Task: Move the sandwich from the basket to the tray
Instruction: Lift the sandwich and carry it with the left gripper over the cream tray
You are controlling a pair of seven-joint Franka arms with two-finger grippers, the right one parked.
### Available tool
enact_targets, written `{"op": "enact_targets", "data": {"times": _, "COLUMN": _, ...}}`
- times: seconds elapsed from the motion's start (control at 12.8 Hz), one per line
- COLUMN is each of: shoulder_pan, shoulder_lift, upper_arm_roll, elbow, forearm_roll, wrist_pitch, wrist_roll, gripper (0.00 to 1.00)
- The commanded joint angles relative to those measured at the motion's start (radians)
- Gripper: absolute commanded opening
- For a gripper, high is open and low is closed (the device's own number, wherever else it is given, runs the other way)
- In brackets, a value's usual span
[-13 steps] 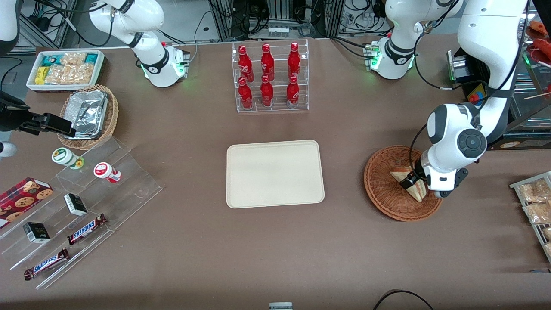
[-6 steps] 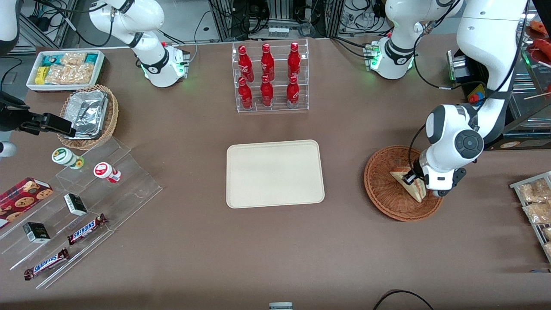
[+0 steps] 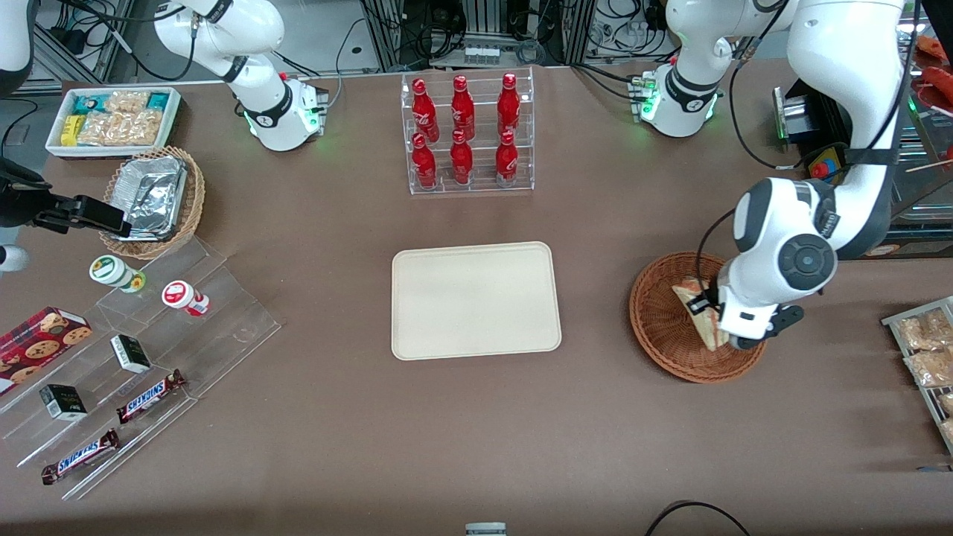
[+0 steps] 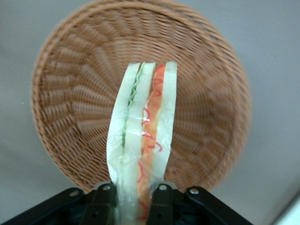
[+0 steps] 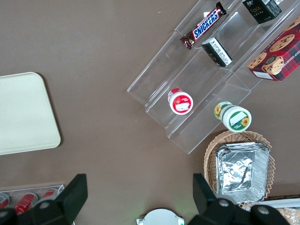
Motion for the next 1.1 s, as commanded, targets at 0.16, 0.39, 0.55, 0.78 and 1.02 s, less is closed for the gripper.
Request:
{"op": "enact_targets", "data": {"times": 0.16, "shoulder_pan": -0.176, "shoulder_lift": 0.046, "upper_arm_roll": 0.003, "elbow": 0.104, "forearm_roll": -0.051, "wrist_pitch": -0.030, "wrist_roll": 0.011, "gripper": 0.00}}
{"op": "enact_targets", "data": {"times": 0.39, "shoulder_pan": -0.293, "shoulder_lift": 0.112, "upper_arm_roll": 0.003, "elbow": 0.182, "forearm_roll": -0.070, "wrist_pitch": -0.029, "wrist_roll": -0.072, "gripper": 0.00}}
{"op": "enact_targets", "data": {"times": 0.55, "shoulder_pan": -0.365, "shoulder_lift": 0.171, "upper_arm_roll": 0.003, "elbow": 0.258, "forearm_roll": -0.085, "wrist_pitch": -0.030, "wrist_roll": -0.116, "gripper": 0.00}}
{"op": "enact_targets", "data": {"times": 0.78, "shoulder_pan": -0.468, "shoulder_lift": 0.285, "upper_arm_roll": 0.003, "elbow": 0.381, "forearm_roll": -0.085, "wrist_pitch": -0.027, "wrist_roll": -0.207, "gripper": 0.00}}
{"op": "enact_targets", "data": {"times": 1.02, "shoulder_pan": -0.554, "shoulder_lift": 0.377, "upper_arm_roll": 0.003, "elbow": 0.476, "forearm_roll": -0.083, "wrist_pitch": -0.017, "wrist_roll": -0.287, "gripper": 0.00}}
